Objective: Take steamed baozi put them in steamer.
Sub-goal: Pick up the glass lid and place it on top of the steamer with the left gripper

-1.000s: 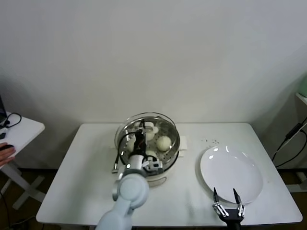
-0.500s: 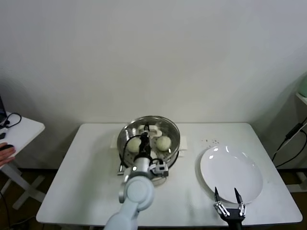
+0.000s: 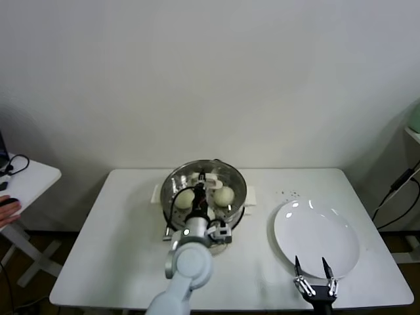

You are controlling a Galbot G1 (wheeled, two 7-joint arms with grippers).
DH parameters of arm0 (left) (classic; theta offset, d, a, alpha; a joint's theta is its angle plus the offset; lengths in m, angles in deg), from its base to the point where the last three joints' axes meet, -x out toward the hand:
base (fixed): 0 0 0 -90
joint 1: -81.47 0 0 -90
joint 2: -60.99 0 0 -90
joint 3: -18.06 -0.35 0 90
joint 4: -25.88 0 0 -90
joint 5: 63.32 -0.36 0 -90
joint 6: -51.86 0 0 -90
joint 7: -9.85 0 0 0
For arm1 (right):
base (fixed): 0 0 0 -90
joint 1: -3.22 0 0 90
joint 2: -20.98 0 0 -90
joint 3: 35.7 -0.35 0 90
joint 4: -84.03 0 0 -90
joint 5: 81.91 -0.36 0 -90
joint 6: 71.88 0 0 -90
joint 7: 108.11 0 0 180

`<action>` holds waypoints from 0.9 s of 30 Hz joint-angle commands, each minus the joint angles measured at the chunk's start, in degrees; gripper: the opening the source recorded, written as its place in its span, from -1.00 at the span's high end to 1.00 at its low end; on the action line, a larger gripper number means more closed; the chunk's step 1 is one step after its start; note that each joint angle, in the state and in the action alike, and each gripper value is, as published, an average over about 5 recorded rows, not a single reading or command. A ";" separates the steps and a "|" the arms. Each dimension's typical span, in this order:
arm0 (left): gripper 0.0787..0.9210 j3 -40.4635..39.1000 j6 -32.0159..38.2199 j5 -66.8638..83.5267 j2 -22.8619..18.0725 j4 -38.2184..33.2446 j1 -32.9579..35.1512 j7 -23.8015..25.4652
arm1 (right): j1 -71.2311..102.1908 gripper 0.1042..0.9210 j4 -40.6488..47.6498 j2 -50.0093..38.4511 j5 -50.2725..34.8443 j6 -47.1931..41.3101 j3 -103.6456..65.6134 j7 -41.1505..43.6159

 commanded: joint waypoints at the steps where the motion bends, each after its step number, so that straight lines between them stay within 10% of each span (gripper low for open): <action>1: 0.86 0.15 0.18 -0.68 -0.22 0.52 -0.11 -0.16 | -0.01 -0.76 -0.11 0.12 0.02 0.04 -0.03 0.00; 27: 0.86 0.54 0.90 -0.05 -0.17 2.10 -0.18 -2.00 | -0.09 -0.76 -0.17 0.49 0.01 0.20 -0.13 -0.10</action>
